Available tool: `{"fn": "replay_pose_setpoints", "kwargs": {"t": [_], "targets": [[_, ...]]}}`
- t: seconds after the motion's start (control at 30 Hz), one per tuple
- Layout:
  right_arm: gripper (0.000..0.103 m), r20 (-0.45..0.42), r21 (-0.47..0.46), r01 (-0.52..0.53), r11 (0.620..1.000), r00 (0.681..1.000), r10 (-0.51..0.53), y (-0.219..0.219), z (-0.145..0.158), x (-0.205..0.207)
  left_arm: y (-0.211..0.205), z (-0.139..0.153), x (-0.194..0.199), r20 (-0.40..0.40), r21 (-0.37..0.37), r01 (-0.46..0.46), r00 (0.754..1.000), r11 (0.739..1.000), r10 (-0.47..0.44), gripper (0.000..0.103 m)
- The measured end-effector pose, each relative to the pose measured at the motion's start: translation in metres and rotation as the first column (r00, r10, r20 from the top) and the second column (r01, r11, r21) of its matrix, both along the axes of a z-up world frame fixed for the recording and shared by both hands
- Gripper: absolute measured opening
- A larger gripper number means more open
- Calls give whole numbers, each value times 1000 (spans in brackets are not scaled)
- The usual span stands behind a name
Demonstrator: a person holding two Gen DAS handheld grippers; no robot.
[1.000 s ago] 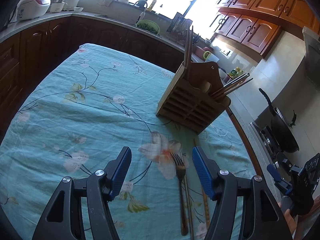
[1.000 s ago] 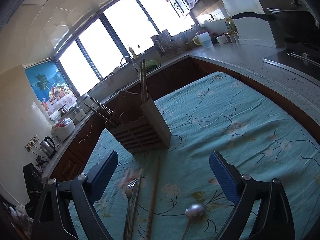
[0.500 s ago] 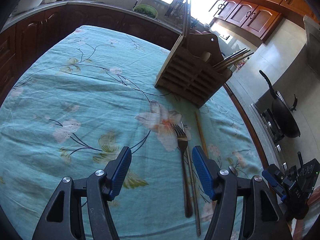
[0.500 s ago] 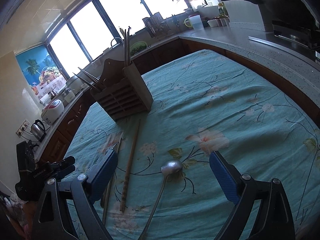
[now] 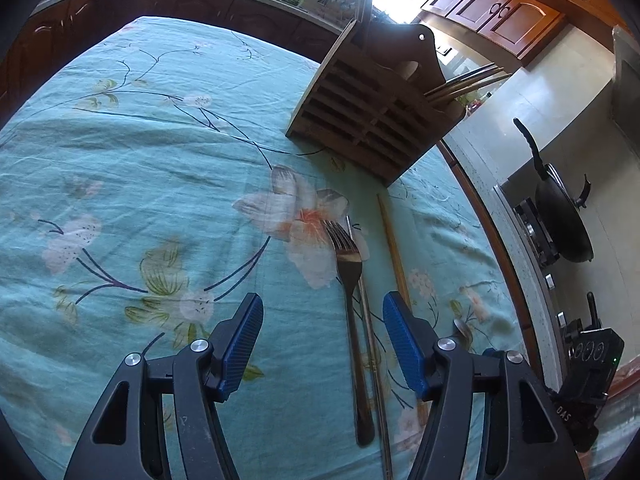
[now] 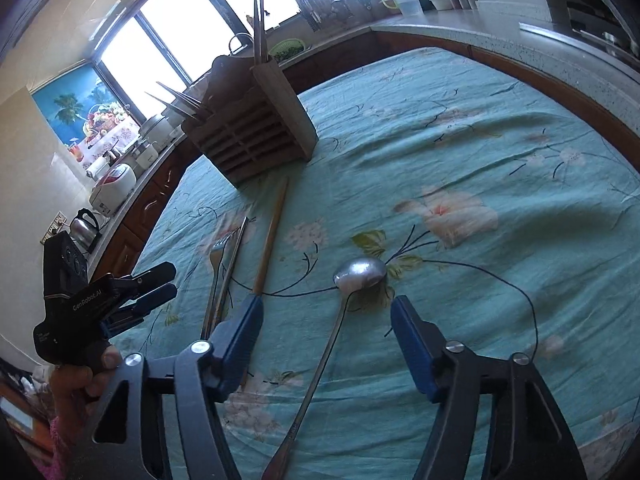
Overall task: Organize utensils
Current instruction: 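Move both open tools down to the silver fork and silver spoon, then close the left tool on the silver fork while the right tool grasps the silver spoon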
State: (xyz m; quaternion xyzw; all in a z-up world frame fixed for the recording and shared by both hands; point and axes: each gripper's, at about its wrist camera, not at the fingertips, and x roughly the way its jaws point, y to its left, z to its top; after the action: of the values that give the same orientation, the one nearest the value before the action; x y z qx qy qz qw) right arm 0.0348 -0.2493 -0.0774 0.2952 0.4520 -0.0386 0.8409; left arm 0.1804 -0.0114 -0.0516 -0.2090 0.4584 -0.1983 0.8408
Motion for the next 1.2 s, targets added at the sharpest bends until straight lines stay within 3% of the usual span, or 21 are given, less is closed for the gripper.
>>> {"fn": "replay_pose_setpoints", "kwargs": {"t": [0.1,0.33,0.5,0.57,0.83,0.93,1.1,1.2], "targets": [[44,-30,43,-6,999,1000,7,-1,-11,3,-4,-7,13,-22,-10,11,1000,1000,-11,61],[31,-44,99,5,995,999,-1,-5,-17,9,-19,-16,46,-29,-18,40,999,999,-40,60],[17,-51,116,0,993,999,6,-7,-21,12,-34,-22,64,-41,-7,80,996,997,-80,47],[15,-51,120,3,993,999,3,-9,-22,12,-41,-25,70,-53,-4,103,993,995,-103,33],[9,-51,133,-2,991,999,9,-11,-23,15,-58,-31,83,-61,-3,150,987,989,-150,20],[6,-51,129,-8,992,999,15,-11,-24,18,-58,-36,84,-80,-41,171,981,984,-174,6],[5,-44,116,-9,993,999,14,-13,-22,21,-54,-37,74,-74,-29,178,981,984,-180,5],[7,-49,154,-3,988,999,11,-19,-26,22,-48,-37,69,-92,-39,179,979,983,-182,6]]}}
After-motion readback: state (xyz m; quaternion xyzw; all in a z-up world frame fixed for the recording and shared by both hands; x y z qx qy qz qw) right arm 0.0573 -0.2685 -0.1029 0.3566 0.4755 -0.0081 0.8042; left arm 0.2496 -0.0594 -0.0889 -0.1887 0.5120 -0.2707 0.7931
